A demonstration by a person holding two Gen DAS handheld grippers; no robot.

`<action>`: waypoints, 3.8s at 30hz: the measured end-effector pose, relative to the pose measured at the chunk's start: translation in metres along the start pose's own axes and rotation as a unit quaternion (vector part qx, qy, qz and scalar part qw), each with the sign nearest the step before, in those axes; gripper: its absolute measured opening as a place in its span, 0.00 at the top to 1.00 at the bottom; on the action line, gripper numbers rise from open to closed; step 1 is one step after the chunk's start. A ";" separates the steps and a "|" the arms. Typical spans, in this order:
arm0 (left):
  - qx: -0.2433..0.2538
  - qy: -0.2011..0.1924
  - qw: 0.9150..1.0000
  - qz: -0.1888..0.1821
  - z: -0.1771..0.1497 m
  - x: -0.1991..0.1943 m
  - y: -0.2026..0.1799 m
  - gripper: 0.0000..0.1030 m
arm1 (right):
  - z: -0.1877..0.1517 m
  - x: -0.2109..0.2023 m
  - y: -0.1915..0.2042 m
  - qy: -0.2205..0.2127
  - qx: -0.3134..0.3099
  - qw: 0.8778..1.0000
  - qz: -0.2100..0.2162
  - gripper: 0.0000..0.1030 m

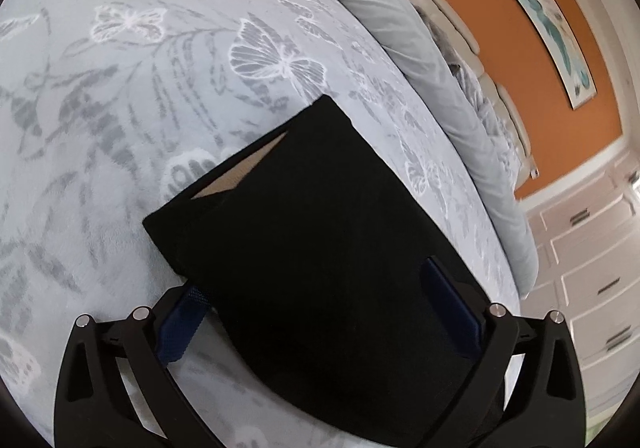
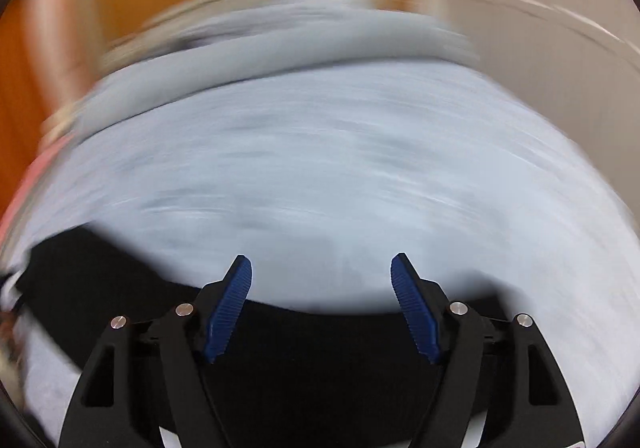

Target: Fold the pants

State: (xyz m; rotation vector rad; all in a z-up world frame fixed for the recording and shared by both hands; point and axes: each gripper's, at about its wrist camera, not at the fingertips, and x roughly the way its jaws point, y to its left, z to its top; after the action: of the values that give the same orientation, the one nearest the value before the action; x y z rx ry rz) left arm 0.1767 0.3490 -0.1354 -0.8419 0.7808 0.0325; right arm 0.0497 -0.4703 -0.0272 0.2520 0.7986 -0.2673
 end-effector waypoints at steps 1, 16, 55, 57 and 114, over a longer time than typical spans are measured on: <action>-0.003 -0.002 1.000 0.003 0.000 0.000 0.000 0.06 | -0.008 -0.005 -0.037 0.007 0.040 0.999 -0.024 0.31; -0.006 -0.009 0.997 0.080 -0.001 -0.028 -0.011 0.84 | -0.017 0.031 -0.056 0.050 -0.039 0.998 -0.006 0.90; 0.094 -0.051 0.968 0.226 -0.017 -0.130 -0.033 0.62 | -0.053 -0.055 -0.008 0.016 -0.030 0.999 0.023 0.73; 0.126 -0.079 0.959 0.241 -0.028 -0.143 -0.057 0.62 | -0.056 -0.042 0.052 0.037 -0.068 0.994 0.078 0.88; 0.377 0.069 0.917 0.109 -0.212 0.021 -0.217 0.32 | -0.014 0.021 -0.077 0.027 -0.023 0.998 -0.060 0.40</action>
State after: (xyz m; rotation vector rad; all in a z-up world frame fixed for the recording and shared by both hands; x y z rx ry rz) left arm 0.1321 0.0506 -0.0927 -0.0198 0.9244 -0.1276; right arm 0.0293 -0.5408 -0.0616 0.1689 0.8733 -0.3552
